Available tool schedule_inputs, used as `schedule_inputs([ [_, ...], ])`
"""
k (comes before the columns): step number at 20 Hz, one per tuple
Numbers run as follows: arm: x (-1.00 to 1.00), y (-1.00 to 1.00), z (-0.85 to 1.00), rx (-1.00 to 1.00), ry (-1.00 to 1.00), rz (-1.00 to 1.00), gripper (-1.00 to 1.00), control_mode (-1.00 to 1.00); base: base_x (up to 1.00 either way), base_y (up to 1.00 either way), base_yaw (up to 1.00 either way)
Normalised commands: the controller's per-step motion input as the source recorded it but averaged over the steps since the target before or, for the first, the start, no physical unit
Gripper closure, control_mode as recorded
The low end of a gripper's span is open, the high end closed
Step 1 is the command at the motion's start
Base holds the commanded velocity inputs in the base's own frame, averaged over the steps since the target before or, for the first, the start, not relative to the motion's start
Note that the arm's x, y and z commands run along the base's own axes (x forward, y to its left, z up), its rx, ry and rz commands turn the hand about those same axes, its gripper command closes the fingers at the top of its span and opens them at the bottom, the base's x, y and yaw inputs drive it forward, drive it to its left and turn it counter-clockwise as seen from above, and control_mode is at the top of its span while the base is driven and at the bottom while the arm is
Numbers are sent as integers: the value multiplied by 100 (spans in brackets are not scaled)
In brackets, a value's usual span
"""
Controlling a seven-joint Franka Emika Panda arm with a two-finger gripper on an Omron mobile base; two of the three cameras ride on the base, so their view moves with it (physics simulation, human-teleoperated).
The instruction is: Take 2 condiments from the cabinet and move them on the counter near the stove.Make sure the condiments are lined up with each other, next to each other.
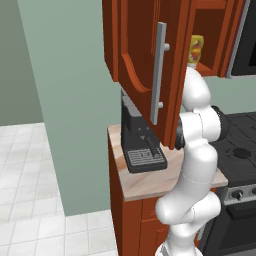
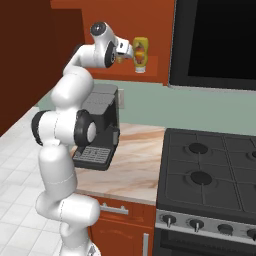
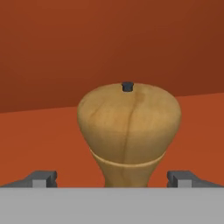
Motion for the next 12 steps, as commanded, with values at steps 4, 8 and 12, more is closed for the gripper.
schedule_inputs([
  [4, 4, 0, 0, 0, 0, 0, -100, -100, 0, 0, 0],
  [8, 0, 0, 0, 0, 0, 0, 100, -100, 0, 0, 0],
  [12, 0, 0, 0, 0, 0, 0, 100, -100, 0, 0, 0],
])
